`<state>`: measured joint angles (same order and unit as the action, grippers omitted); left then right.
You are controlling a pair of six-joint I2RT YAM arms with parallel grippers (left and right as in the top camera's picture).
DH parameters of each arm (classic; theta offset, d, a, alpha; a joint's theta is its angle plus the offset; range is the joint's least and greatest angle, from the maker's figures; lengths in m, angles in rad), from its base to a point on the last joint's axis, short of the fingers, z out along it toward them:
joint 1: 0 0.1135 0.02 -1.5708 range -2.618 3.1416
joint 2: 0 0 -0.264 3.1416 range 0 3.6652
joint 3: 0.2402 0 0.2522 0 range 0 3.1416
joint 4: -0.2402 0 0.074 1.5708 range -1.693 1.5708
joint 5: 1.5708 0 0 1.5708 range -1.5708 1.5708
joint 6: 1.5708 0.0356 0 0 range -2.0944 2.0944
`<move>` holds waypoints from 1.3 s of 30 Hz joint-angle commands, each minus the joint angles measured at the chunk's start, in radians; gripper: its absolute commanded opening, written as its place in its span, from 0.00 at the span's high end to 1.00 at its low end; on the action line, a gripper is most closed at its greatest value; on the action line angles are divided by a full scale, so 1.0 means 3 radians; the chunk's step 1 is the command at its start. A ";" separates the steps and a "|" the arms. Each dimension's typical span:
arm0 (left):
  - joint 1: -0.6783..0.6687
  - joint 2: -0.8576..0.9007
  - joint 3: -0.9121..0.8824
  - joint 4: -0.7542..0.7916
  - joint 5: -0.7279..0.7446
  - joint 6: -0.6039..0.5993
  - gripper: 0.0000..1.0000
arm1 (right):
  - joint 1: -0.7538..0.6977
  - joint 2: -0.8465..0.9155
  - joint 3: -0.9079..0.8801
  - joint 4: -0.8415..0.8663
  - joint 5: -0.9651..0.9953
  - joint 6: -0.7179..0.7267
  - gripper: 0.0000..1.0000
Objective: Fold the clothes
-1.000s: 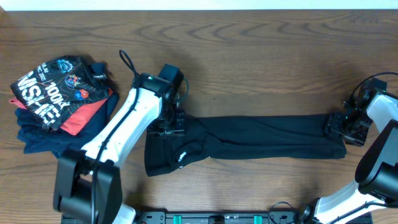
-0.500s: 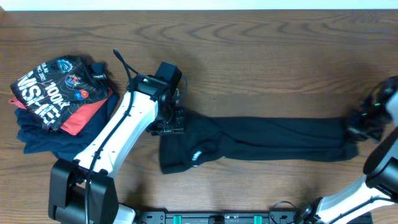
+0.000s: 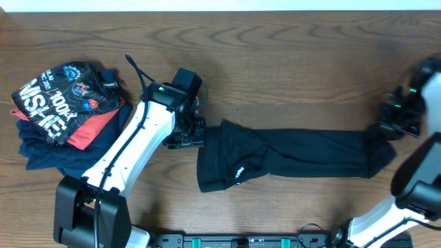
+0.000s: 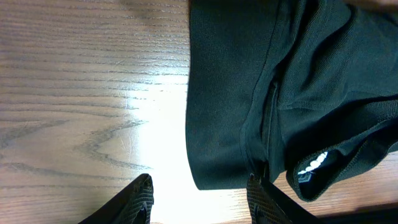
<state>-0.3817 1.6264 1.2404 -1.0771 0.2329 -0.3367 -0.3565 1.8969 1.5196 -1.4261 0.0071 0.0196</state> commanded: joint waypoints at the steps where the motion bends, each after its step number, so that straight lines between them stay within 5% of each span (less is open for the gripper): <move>1: 0.0018 -0.0052 0.0047 -0.0017 -0.0005 0.0006 0.49 | 0.0450 -0.0112 -0.0023 -0.0104 -0.0038 -0.0070 0.99; 12: 0.0018 -0.0052 0.0047 -0.0023 -0.0004 0.0006 0.49 | 0.1446 -0.0112 -0.0549 0.0107 -0.0056 0.0106 0.97; 17: 0.0018 -0.0052 0.0047 -0.0027 -0.0004 0.0006 0.48 | 0.1670 -0.0112 -0.0629 0.0270 -0.0092 0.0106 0.82; 27: 0.0018 -0.0051 0.0046 -0.0093 -0.0004 0.0006 0.35 | 0.1497 -0.0158 -0.0518 0.0595 -0.0050 0.0262 0.79; 39: 0.0018 -0.0051 0.0046 -0.0042 -0.0005 0.0008 0.34 | 0.1406 -0.0289 -0.0473 0.0309 -0.0978 -0.0796 0.76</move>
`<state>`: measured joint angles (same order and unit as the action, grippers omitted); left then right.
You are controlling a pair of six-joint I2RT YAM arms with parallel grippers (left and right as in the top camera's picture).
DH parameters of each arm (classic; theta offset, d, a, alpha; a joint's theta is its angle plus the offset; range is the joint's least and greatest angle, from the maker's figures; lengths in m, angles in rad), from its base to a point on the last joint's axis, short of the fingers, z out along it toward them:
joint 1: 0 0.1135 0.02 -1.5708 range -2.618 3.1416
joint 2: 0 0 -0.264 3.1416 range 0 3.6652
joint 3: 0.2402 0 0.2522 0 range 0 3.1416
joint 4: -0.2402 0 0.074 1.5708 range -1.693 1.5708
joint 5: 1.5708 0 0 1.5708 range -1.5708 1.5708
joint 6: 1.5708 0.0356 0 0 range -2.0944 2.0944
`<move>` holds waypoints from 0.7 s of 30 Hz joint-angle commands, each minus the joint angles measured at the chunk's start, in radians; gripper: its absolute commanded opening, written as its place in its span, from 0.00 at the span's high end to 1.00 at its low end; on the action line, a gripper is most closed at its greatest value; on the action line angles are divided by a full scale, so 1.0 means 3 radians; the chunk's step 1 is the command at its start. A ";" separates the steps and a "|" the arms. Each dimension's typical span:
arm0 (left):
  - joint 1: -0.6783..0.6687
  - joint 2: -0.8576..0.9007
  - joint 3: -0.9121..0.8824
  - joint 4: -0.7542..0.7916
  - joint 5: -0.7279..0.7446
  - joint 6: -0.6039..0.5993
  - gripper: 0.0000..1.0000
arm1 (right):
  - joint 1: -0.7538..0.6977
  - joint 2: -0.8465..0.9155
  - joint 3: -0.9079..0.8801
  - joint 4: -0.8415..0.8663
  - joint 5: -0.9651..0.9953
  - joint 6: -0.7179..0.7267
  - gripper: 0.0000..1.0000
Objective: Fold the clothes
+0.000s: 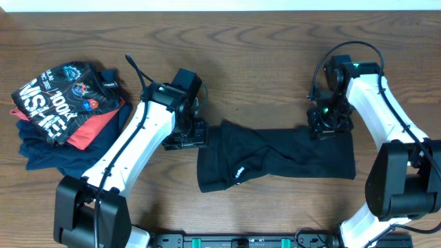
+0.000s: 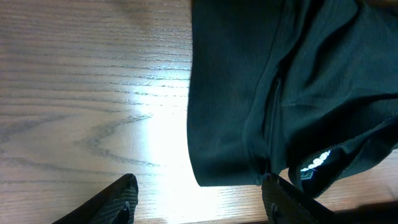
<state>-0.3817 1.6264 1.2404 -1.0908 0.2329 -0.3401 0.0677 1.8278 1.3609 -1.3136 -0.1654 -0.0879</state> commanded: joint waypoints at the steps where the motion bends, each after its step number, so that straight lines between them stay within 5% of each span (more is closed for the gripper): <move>1: 0.0018 -0.0051 0.0046 0.0004 -0.0005 0.0019 0.34 | -0.0008 -0.0058 0.0056 -0.0108 -0.0463 -0.0512 0.76; 5: 0.0018 -0.0050 0.0046 0.0005 -0.0005 0.0018 0.33 | -0.0029 -0.0058 0.0056 -0.0107 -0.0117 -0.0214 0.79; 10: 0.0015 -0.0042 0.0031 0.0006 0.0032 0.0017 0.24 | -0.0076 -0.0058 0.0056 -0.0076 0.1090 0.0827 0.78; 21: -0.0064 -0.0023 -0.0652 0.0989 0.0690 0.0019 0.16 | -0.0205 -0.0058 0.0056 0.0019 0.1137 0.0999 0.75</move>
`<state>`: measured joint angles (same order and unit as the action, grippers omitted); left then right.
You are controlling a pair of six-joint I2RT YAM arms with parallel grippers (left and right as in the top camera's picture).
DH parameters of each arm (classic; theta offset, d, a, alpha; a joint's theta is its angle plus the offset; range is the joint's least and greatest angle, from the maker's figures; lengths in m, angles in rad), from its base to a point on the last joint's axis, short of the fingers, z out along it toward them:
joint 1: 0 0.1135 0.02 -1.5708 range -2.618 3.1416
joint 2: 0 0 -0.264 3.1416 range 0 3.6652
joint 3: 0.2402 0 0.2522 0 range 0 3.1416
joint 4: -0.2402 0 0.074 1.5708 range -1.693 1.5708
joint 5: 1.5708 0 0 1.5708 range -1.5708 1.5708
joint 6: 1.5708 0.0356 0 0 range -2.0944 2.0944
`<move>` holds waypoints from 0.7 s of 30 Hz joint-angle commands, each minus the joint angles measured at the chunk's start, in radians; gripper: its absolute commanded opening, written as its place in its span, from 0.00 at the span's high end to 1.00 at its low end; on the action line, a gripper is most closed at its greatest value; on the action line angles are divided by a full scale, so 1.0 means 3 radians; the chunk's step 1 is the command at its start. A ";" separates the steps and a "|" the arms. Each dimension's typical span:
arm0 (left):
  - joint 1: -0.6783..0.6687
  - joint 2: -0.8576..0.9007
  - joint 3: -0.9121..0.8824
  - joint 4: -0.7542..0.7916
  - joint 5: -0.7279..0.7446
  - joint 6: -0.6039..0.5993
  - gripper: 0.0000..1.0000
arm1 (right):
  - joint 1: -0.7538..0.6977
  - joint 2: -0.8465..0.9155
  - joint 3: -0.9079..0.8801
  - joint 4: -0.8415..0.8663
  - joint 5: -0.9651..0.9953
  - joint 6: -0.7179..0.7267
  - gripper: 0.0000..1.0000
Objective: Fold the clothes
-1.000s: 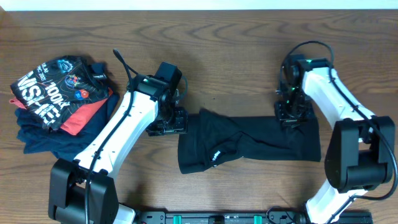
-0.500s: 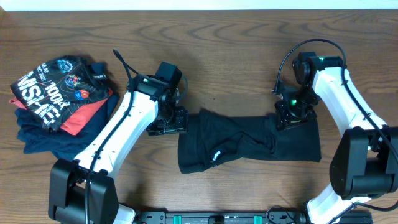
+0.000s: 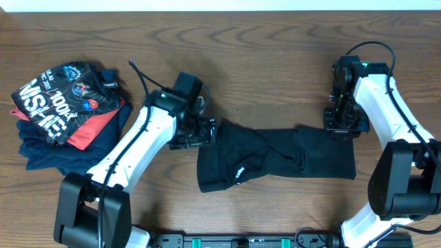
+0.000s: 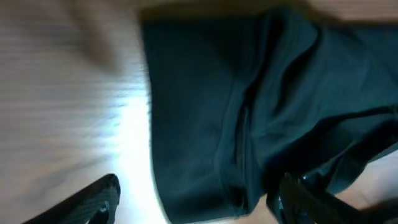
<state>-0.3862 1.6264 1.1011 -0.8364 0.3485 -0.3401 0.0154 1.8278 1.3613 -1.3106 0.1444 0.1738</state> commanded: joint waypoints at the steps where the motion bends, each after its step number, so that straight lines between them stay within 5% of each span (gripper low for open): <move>1: -0.0075 -0.0009 -0.0277 0.0275 0.0355 0.0018 0.16 | -0.0037 -0.0058 0.0055 0.0009 0.0104 0.0127 0.74; 13: -0.0496 0.0462 -0.0706 0.1123 0.0375 -0.0182 0.16 | -0.0039 -0.0058 0.0055 0.0005 0.0102 0.0127 0.74; 18: -0.0505 0.0511 -0.0698 0.1200 0.0374 -0.0220 0.72 | -0.0039 -0.0058 0.0055 -0.0020 0.0104 0.0113 0.74; 21: -0.0432 0.0464 -0.0684 0.1132 0.0359 -0.0203 0.93 | -0.0039 -0.0058 0.0055 -0.0020 0.0104 0.0102 0.74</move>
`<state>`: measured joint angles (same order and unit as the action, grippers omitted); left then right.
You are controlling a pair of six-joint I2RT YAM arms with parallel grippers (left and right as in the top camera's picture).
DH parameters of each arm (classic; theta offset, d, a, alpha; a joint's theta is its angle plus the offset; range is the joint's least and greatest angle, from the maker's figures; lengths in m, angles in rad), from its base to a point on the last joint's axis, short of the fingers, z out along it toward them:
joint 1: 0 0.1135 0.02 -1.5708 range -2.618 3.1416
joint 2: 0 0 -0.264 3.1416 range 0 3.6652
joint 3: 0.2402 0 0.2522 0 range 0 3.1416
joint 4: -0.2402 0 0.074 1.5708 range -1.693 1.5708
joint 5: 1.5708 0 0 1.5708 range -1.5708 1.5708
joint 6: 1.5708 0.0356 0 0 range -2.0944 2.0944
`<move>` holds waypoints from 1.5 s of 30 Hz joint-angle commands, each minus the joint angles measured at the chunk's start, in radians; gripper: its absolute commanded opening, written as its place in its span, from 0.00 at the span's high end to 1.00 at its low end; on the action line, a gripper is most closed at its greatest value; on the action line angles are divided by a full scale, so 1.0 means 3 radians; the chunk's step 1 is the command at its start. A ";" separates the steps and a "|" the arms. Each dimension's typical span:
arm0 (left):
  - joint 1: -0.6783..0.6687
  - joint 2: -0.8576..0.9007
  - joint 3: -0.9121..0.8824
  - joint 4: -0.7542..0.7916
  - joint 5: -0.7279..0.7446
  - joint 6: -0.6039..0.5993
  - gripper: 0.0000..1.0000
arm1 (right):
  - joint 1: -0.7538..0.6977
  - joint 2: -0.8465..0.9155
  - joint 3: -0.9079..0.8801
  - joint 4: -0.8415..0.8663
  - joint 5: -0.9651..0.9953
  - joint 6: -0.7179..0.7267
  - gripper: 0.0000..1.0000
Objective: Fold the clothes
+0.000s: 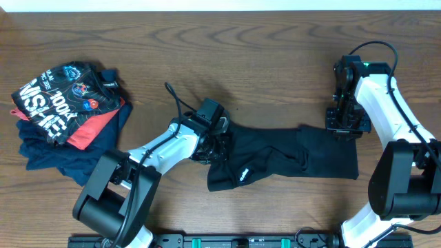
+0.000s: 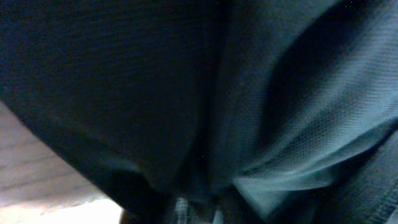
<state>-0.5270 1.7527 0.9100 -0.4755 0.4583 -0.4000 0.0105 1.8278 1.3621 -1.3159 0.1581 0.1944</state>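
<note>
A black garment (image 1: 275, 162) lies stretched out across the table's middle, its right end folded back over itself. My left gripper (image 1: 218, 143) sits at the garment's upper left edge. In the left wrist view black cloth (image 2: 124, 93) fills nearly the whole frame, and the left gripper (image 2: 202, 211) has its fingers close together with the cloth bunched around them. My right gripper (image 1: 342, 128) rests at the garment's upper right corner; its jaws are hidden under the wrist.
A heap of other clothes (image 1: 62, 110), dark blue, red and a black printed shirt, lies at the far left. The wooden table (image 1: 275, 62) is bare along its far side. The arm bases stand at the front edge.
My left gripper moved right from just beside the garment's left edge onto the cloth and closed on it. The garment's left edge now lies a little further right. The right arm has barely moved.
At first the garment lay at full length, with my right gripper at its far right end and my left open beside its left edge. Then the right end lay folded inward. The right gripper settled at the upper right corner, and the left now grips the left edge.
</note>
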 commanded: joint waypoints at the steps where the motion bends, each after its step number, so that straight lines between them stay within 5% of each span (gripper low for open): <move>1: 0.0092 0.0008 -0.0032 -0.0140 -0.0032 0.0006 0.94 | -0.0027 -0.0058 0.0052 0.0000 0.0058 0.0034 0.74; 12: 0.1320 -0.0243 0.0811 -0.1587 -0.0701 0.0521 0.94 | -0.0366 -0.0060 0.0055 0.0028 0.0060 -0.0033 0.75; 18: 0.1633 -0.0245 0.1483 -0.2354 -0.0444 0.0521 0.94 | -0.0539 -0.0060 0.0055 0.0025 0.0058 -0.0092 0.75; 28: 0.0408 -0.0259 0.1737 -0.2207 0.0167 0.0253 0.94 | -0.0549 -0.0060 0.0055 0.0048 0.0023 -0.0118 0.74; 38: -0.0949 0.0078 0.1736 -0.1399 -0.0469 -0.0257 0.93 | -0.0549 -0.0060 0.0055 0.0023 0.0006 -0.0122 0.74; 40: -0.1066 0.0182 0.1736 -0.1255 -0.0529 -0.0257 0.86 | -0.0549 -0.0060 0.0055 0.0024 -0.0062 -0.0181 0.74; 42: -0.1138 0.0282 0.1736 -0.1133 -0.0626 -0.0257 0.69 | -0.0548 -0.0060 0.0055 0.0023 -0.0080 -0.0182 0.74; 45: -0.1143 0.0340 0.1737 -0.0944 -0.0609 -0.0257 0.60 | -0.0548 -0.0060 0.0055 0.0024 -0.0106 -0.0191 0.74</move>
<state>-0.8730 1.8397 1.4151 -0.7856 0.3180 -0.4644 -0.1493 1.8278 1.3624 -1.3087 0.1429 0.1551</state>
